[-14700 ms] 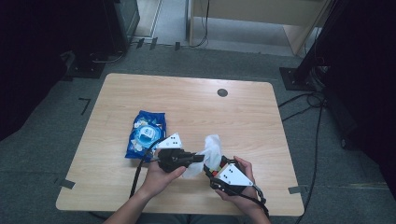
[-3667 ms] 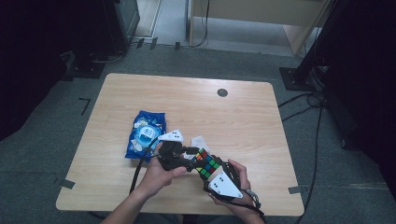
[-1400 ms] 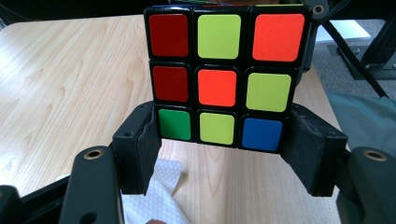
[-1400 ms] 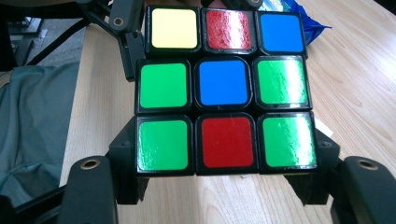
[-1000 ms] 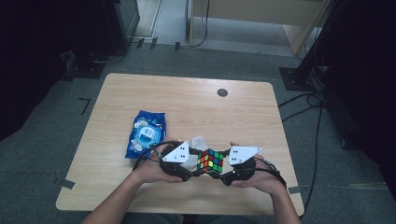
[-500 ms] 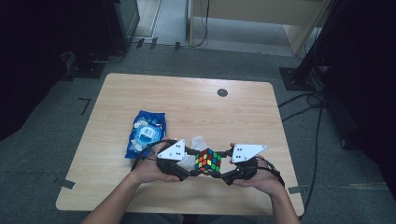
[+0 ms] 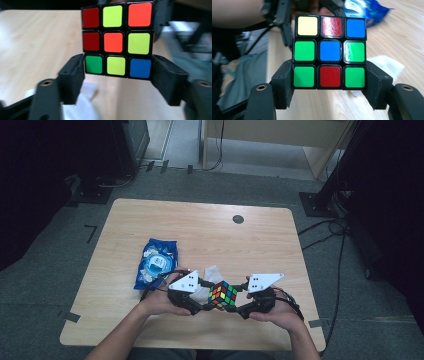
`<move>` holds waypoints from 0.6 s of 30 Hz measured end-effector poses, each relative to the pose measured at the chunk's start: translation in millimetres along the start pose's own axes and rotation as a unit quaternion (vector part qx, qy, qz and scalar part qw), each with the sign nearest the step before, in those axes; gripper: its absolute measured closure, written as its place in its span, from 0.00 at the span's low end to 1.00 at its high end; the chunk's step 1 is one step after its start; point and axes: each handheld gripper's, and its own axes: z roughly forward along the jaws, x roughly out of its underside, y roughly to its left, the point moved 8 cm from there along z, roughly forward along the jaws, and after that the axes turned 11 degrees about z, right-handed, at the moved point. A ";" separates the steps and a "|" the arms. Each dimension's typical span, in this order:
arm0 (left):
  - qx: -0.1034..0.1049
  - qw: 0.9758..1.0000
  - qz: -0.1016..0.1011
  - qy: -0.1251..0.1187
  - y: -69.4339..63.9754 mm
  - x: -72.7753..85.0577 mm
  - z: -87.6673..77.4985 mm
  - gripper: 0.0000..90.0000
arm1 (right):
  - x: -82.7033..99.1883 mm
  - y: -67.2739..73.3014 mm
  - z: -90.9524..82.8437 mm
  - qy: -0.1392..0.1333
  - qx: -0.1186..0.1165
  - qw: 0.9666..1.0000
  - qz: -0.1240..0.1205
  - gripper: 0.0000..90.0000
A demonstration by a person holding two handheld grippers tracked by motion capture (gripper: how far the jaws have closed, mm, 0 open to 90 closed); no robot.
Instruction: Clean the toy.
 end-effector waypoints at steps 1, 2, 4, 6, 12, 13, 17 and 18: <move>-0.009 1.000 -0.004 0.002 1.9 -0.3 0.1 0.27 | -0.7 -1.4 0.1 -0.003 0.004 1.000 0.003 0.39; -0.017 1.000 -0.006 -0.001 3.4 -1.0 -0.8 0.25 | -2.1 -4.8 0.0 -0.009 0.014 1.000 0.018 0.39; -0.031 1.000 -0.002 0.001 4.7 -1.3 -2.4 0.24 | -4.1 -10.2 -0.2 -0.017 0.027 0.999 0.042 0.39; -0.056 0.998 0.014 0.016 5.6 0.2 -2.3 0.23 | -6.9 -15.4 -0.4 -0.025 0.046 0.996 0.078 0.39; -0.147 0.987 0.042 0.053 11.2 3.6 3.5 0.20 | -17.6 -27.3 -4.2 -0.058 0.092 0.974 0.201 0.39; -0.155 0.985 0.046 0.053 11.4 3.1 5.1 0.20 | -19.0 -27.5 -4.5 -0.061 0.101 0.969 0.215 0.39; -0.172 0.982 0.057 0.051 9.1 -0.9 12.9 0.19 | -23.3 -21.9 -0.1 -0.061 0.125 0.958 0.249 0.39; -0.177 0.982 0.055 0.046 9.0 -2.2 14.6 0.19 | -24.2 -19.3 1.8 -0.058 0.130 0.958 0.250 0.39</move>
